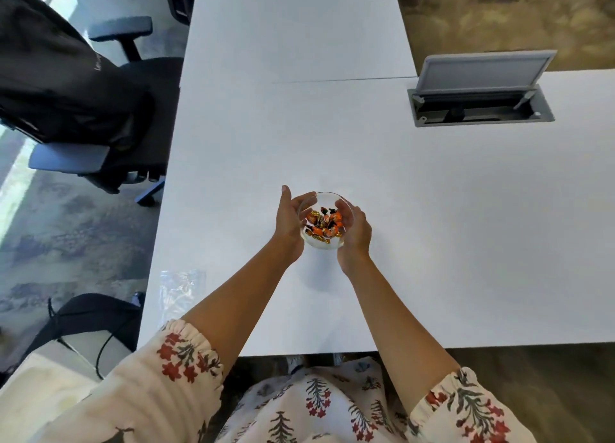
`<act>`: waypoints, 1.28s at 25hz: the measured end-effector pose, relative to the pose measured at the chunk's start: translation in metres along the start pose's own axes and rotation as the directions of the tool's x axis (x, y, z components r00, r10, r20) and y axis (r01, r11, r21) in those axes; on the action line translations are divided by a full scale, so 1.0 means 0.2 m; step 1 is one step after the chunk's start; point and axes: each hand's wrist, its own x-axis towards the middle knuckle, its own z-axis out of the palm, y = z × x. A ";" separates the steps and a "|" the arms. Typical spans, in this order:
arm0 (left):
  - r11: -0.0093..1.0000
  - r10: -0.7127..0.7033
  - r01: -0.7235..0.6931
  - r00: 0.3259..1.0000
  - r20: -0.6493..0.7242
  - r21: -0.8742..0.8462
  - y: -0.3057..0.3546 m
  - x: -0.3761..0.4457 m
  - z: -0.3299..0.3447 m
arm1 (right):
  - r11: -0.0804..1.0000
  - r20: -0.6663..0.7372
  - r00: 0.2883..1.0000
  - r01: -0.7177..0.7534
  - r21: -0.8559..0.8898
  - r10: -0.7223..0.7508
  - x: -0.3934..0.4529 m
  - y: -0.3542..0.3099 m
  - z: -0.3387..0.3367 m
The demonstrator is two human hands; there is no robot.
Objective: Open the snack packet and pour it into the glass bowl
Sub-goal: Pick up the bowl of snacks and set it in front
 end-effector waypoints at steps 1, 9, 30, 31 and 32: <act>1.000 0.004 -0.005 1.000 -0.007 -0.010 0.03 0.02 -0.02 | 1.000 0.004 1.000 0.002 -0.009 -0.002 0.02 0.01 0.04; 0.998 0.050 -0.051 0.998 -0.030 -0.030 0.21 0.23 -0.14 | 0.998 0.050 0.999 0.018 -0.060 -0.015 0.24 0.03 0.29; 0.989 0.145 -0.138 0.978 -0.148 0.057 0.19 0.61 -0.17 | 0.931 0.068 0.995 0.096 -0.352 -0.076 0.65 0.11 0.40; 0.986 0.160 -0.149 0.975 -0.152 0.080 0.19 0.61 -0.17 | 0.926 0.073 0.994 0.105 -0.362 -0.084 0.64 0.11 0.40; 0.981 0.176 -0.162 0.974 -0.143 0.107 0.18 0.60 -0.17 | 0.923 0.079 0.993 0.113 -0.368 -0.090 0.64 0.11 0.39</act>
